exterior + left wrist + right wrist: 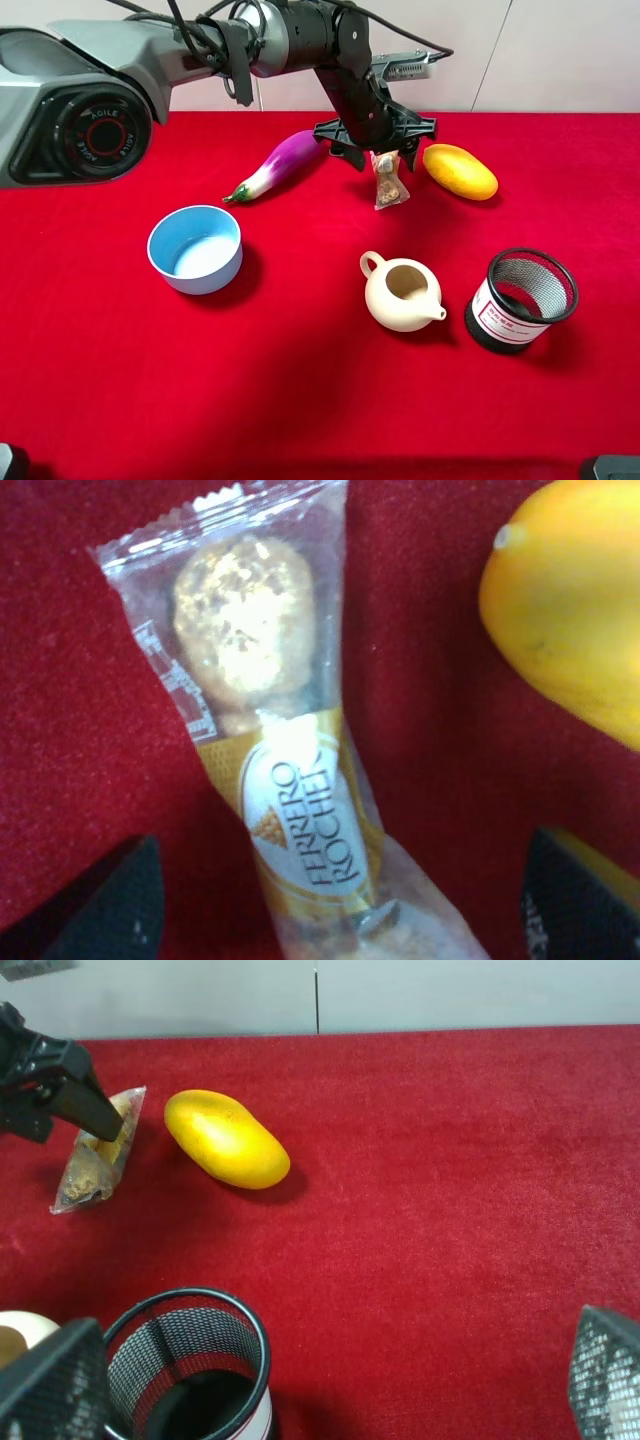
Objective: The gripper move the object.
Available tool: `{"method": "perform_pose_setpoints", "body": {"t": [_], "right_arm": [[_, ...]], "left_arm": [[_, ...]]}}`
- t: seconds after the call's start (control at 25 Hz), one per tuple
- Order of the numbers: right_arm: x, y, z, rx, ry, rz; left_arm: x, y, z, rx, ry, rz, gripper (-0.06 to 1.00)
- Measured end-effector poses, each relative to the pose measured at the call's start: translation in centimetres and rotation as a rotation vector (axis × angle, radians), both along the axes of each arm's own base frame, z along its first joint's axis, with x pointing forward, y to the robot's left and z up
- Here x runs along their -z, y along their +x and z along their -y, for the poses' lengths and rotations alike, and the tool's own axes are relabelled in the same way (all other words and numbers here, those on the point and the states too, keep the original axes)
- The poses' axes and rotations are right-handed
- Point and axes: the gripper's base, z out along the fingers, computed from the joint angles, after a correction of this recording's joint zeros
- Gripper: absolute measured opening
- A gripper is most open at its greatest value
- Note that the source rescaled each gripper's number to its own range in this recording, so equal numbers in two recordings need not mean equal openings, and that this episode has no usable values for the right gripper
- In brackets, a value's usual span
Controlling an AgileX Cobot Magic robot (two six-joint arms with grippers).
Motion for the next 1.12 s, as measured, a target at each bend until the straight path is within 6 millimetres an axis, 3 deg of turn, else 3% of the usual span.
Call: {"method": "perform_pose_setpoints", "body": {"t": [0.48, 1.12], "right_arm": [[0.0, 0.0, 0.0, 0.000, 0.000, 0.000], [0.0, 0.0, 0.0, 0.000, 0.000, 0.000]], "left_arm": [[-3.4, -0.1, 0.1, 0.069, 0.032, -0.010, 0.67], [-10.1, -0.5, -0.9, 0.151, 0.096, 0.064, 0.67]]}}
